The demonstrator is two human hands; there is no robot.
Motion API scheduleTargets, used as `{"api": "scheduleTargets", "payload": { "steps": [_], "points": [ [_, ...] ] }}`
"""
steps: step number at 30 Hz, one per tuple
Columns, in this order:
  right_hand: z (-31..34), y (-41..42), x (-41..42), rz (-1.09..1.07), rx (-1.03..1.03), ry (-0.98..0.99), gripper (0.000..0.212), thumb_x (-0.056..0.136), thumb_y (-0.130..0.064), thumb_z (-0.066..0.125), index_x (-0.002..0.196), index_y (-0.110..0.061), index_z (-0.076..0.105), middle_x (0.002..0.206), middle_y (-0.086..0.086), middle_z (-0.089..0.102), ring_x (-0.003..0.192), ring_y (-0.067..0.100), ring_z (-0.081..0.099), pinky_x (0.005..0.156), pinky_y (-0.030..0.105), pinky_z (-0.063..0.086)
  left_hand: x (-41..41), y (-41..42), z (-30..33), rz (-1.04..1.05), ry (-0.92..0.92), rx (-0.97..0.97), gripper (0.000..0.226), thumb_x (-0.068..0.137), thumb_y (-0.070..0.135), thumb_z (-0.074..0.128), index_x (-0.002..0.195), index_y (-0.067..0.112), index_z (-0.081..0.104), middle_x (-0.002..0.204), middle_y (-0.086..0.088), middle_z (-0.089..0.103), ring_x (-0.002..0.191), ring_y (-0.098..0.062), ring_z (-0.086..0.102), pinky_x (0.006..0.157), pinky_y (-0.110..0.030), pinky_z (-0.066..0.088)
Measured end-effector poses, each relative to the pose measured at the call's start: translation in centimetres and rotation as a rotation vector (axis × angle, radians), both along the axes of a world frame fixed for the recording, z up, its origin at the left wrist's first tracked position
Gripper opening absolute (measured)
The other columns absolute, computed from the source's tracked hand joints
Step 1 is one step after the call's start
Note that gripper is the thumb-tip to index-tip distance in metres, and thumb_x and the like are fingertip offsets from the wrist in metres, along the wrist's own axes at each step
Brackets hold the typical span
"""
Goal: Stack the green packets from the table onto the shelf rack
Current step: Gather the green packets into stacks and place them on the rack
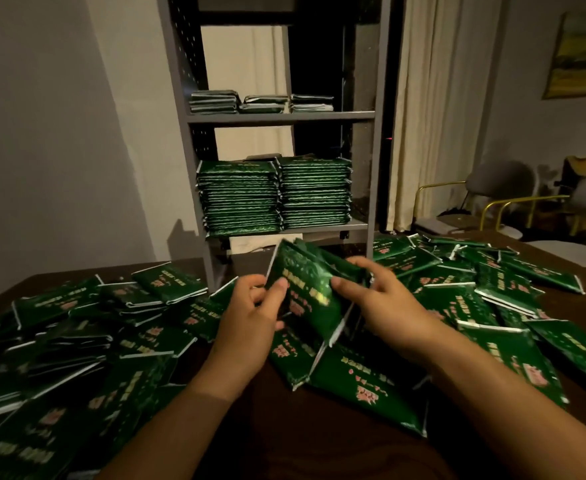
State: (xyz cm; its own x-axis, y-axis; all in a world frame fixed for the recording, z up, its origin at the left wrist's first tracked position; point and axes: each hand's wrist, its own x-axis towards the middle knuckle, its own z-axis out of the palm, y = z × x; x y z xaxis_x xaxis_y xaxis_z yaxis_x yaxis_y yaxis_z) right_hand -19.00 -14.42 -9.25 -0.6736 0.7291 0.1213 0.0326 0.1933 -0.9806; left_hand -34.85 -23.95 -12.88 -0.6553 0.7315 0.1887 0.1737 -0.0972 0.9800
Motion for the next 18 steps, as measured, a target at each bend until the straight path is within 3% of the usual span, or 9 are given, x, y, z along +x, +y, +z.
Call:
{"api": "scheduleTargets", "payload": {
  "steps": [2,4,7,9,12,15,18],
  "points": [
    [-0.8,0.1,-0.3,0.084,-0.077,-0.011,0.009,0.099,-0.018,0.058,0.100,-0.026,0.059,0.073,-0.009,0.076,0.070,0.009,0.074,0.062,0.020,0.058,-0.1,0.0,0.3,-0.018,-0.192,0.061,0.036,0.097,0.029,0.064,0.127,0.017,0.047,0.118,-0.008,0.064,0.103,-0.025,0.070,0.072,-0.034,0.062],
    [-1.5,0.6,-0.3,0.121,-0.116,0.005,0.007,0.097,-0.015,0.060,0.100,-0.022,0.060,0.078,-0.004,0.077,0.074,0.012,0.075,0.061,0.020,0.058,-0.2,-0.2,0.2,-0.027,-0.240,0.065,0.037,0.094,0.020,0.068,0.125,0.012,0.048,0.114,-0.012,0.068,0.094,-0.025,0.074,0.063,-0.031,0.061],
    [-1.9,1.2,0.1,0.124,-0.050,0.022,0.013,0.095,-0.014,0.062,0.107,-0.010,0.064,0.097,0.009,0.077,0.090,0.024,0.075,0.074,0.028,0.060,-0.2,-0.4,-0.1,-0.027,-0.236,0.048,0.047,0.088,0.012,0.076,0.126,0.014,0.049,0.112,-0.009,0.071,0.094,-0.022,0.075,0.076,-0.041,0.063],
    [-2.0,1.3,0.2,0.096,-0.059,0.080,0.018,0.093,-0.012,0.064,0.109,-0.005,0.066,0.101,0.011,0.076,0.095,0.026,0.074,0.077,0.028,0.059,-0.4,-0.6,-0.1,0.028,-0.246,0.045,0.055,0.083,0.007,0.080,0.126,0.017,0.047,0.107,-0.004,0.073,0.094,-0.020,0.075,0.082,-0.040,0.062],
    [-1.7,1.6,0.6,0.018,-0.198,0.211,0.030,0.087,-0.009,0.069,0.117,-0.005,0.066,0.107,0.015,0.075,0.100,0.031,0.073,0.077,0.034,0.060,-0.9,-1.1,0.0,0.102,-0.302,0.094,0.060,0.081,0.000,0.080,0.129,0.014,0.048,0.105,-0.006,0.073,0.090,-0.019,0.074,0.079,-0.033,0.060],
    [-1.2,2.2,1.2,-0.029,-0.295,0.309,0.047,0.078,-0.010,0.075,0.124,-0.008,0.062,0.111,0.017,0.073,0.098,0.034,0.073,0.076,0.040,0.060,-1.3,-1.5,0.3,0.187,-0.342,0.168,0.055,0.081,-0.001,0.079,0.122,0.017,0.047,0.099,-0.004,0.073,0.078,-0.010,0.073,0.062,-0.020,0.055],
    [-0.8,2.0,1.7,-0.022,-0.348,0.385,0.042,0.084,-0.015,0.071,0.123,-0.003,0.062,0.109,0.015,0.075,0.096,0.029,0.074,0.069,0.034,0.061,-1.5,-1.6,0.6,0.234,-0.342,0.244,0.051,0.081,-0.002,0.079,0.116,0.017,0.048,0.095,-0.005,0.073,0.078,-0.010,0.071,0.065,-0.021,0.053]
  ]
}}
